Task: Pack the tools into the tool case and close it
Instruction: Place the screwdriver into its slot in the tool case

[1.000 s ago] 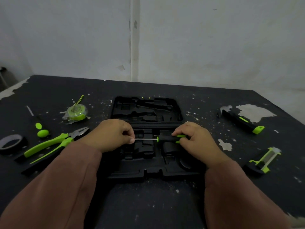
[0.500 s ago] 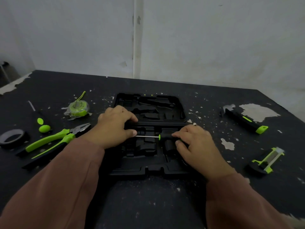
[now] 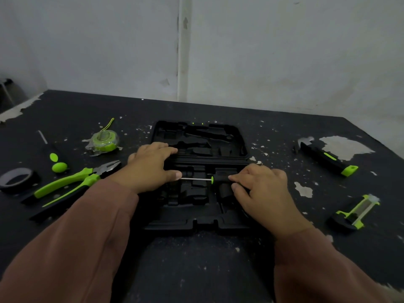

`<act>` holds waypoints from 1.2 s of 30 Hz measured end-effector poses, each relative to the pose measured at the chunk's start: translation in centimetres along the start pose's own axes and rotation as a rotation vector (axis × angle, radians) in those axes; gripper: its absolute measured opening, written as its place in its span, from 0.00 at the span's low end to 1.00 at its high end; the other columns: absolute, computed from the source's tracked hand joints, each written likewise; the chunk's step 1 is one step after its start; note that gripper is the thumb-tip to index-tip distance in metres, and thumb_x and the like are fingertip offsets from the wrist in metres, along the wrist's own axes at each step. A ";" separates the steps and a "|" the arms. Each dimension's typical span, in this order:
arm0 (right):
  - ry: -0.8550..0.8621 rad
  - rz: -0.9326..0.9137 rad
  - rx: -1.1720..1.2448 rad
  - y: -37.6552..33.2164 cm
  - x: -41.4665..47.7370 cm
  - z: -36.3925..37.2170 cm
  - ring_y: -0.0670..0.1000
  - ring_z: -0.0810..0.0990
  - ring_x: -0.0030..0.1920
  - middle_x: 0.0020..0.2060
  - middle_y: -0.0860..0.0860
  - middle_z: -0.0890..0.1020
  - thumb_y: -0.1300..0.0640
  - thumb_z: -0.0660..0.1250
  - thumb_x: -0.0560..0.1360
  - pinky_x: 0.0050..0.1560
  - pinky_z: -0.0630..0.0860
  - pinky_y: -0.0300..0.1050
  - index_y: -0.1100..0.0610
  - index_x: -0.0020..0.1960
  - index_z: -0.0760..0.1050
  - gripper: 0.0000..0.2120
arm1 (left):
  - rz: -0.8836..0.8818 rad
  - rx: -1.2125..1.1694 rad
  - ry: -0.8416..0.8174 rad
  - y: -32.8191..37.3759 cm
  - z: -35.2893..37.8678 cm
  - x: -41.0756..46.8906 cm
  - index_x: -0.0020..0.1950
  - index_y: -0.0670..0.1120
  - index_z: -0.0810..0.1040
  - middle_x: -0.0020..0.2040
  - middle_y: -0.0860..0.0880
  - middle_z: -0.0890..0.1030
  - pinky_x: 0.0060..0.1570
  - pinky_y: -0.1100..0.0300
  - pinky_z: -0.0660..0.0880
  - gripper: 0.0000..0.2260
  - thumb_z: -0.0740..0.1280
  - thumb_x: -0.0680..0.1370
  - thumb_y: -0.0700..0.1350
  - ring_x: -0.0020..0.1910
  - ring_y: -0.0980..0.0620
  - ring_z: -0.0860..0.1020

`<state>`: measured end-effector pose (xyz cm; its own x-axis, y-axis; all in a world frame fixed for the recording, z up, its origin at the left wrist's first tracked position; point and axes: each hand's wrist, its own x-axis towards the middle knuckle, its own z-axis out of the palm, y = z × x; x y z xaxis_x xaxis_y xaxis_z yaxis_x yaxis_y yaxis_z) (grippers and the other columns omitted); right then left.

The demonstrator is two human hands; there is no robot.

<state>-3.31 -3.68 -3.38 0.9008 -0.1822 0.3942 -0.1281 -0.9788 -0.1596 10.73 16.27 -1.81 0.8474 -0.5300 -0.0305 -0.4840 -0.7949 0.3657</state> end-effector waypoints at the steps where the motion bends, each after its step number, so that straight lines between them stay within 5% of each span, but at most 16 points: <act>1: 0.003 0.004 0.003 0.0 0.0 0.0 0.48 0.80 0.46 0.43 0.43 0.81 0.44 0.51 0.70 0.52 0.60 0.47 0.44 0.49 0.82 0.21 | 0.002 0.005 -0.001 0.0 0.0 0.0 0.73 0.56 0.60 0.76 0.53 0.59 0.70 0.48 0.56 0.31 0.67 0.73 0.57 0.74 0.48 0.55; 12: -0.136 0.036 0.028 -0.3 0.5 -0.9 0.47 0.75 0.55 0.49 0.43 0.78 0.49 0.58 0.76 0.63 0.56 0.47 0.44 0.57 0.78 0.14 | -0.020 0.044 -0.016 0.4 0.1 0.1 0.72 0.56 0.60 0.72 0.51 0.63 0.68 0.46 0.59 0.30 0.67 0.73 0.57 0.72 0.46 0.57; 36: -0.068 0.059 0.058 -0.7 0.3 -0.5 0.53 0.78 0.52 0.49 0.49 0.80 0.53 0.60 0.75 0.58 0.70 0.46 0.48 0.55 0.80 0.13 | -0.041 0.076 -0.038 1.0 0.0 -1.1 0.74 0.55 0.57 0.75 0.52 0.60 0.69 0.43 0.59 0.29 0.63 0.76 0.57 0.74 0.48 0.57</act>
<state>-3.15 -3.09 -2.73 0.9189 -0.2305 0.3203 -0.1591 -0.9592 -0.2338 9.37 16.05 -1.43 0.8584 -0.5066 -0.0801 -0.4658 -0.8354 0.2920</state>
